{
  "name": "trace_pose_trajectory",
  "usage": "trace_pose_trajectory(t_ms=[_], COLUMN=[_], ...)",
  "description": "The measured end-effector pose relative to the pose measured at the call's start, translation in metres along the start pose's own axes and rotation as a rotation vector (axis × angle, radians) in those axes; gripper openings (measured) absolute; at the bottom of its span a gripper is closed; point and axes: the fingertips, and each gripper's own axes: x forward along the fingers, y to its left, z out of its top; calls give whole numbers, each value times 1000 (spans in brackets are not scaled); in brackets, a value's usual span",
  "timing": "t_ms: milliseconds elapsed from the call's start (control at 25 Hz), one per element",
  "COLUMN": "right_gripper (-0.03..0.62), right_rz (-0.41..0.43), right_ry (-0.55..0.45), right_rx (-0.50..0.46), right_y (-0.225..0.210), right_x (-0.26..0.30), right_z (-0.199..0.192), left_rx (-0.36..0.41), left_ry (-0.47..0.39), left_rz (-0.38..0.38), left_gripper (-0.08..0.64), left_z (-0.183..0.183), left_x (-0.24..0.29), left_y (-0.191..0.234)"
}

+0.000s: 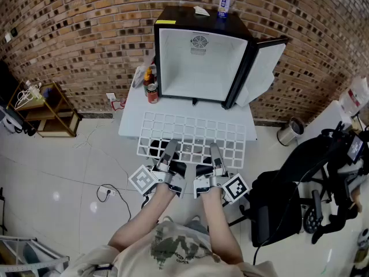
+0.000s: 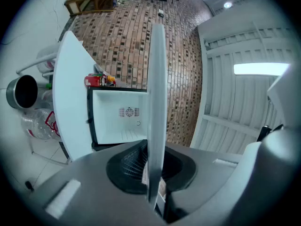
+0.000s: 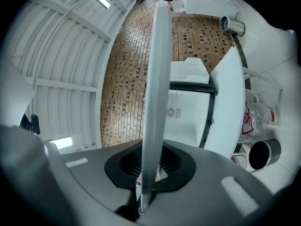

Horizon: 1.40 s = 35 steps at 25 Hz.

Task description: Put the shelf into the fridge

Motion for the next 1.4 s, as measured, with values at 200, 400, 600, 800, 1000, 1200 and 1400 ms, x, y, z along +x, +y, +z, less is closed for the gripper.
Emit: trace_pose_trajectory(t_ms=[200,400,600,800,1000,1200,1400], right_gripper=[29,31,31,31,31,31,31], right_rz=[-4,-4,2,6,14,6,-2], right_ry=[-4,-15,-11,-3,9,22,35], right_rx=[-13,-13,-9,-11,-7,-15,-8], right_y=[1,1,-4,-12,-19,-29,-40], right_x=[2,7,18,34,58,82,105], right_z=[-10,-11,-11,-2,9,22,37], left_rx=[-20,-27,-27,-20,-21,-10,-23], left_ry=[10,22,20,18,6,0,-10], left_rz=[-2,-7,-8,-12,-15,-10,-2], left_gripper=[6,6,6,6,6,6,6], left_z=[10,13,20,23,30,36,38], left_x=[-4,0,7,24,47,72,98], left_y=[0,1,7,13,20,32,43])
